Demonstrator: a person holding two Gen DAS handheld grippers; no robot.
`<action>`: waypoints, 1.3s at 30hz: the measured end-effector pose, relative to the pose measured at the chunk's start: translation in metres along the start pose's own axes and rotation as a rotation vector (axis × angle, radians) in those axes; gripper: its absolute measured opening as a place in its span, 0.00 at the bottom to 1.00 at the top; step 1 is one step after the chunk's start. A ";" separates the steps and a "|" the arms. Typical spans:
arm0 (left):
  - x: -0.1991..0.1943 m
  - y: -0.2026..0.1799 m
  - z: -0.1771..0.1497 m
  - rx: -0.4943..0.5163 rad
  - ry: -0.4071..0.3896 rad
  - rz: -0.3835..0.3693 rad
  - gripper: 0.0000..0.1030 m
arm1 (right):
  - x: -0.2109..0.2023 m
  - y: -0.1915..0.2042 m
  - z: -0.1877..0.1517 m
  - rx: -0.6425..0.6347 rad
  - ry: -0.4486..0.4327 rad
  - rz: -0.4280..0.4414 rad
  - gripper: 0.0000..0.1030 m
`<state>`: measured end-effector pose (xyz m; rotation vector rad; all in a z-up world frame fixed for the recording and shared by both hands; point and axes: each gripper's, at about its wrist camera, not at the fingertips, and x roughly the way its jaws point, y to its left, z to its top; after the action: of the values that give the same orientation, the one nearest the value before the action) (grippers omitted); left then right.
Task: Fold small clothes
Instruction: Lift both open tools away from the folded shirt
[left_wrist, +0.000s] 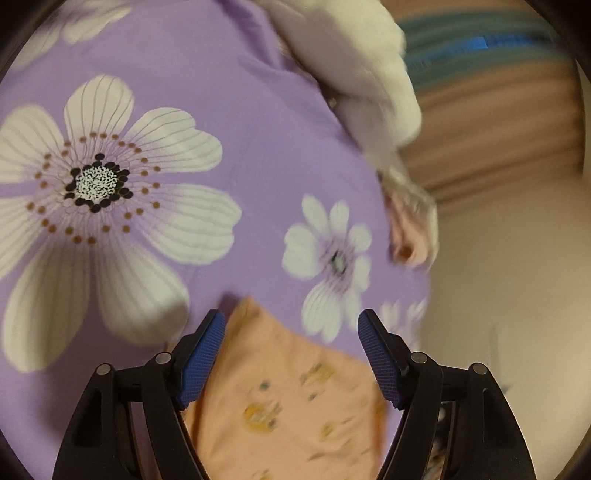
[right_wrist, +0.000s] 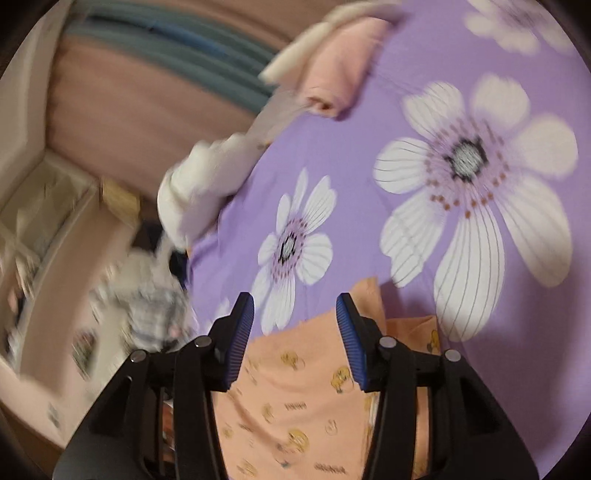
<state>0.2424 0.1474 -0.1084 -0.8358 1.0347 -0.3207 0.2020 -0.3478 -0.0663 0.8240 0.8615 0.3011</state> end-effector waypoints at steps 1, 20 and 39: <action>0.000 -0.003 -0.005 0.031 0.010 0.023 0.71 | 0.002 0.010 -0.004 -0.059 0.014 -0.039 0.44; 0.007 -0.023 -0.104 0.400 0.157 0.211 0.71 | 0.114 0.074 -0.081 -0.395 0.353 -0.156 0.18; -0.010 -0.030 -0.136 0.459 0.115 0.211 0.71 | 0.019 0.058 -0.063 -0.396 0.072 -0.289 0.18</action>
<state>0.1253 0.0720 -0.1133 -0.2953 1.0897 -0.4092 0.1704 -0.2667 -0.0569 0.3171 0.9370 0.2361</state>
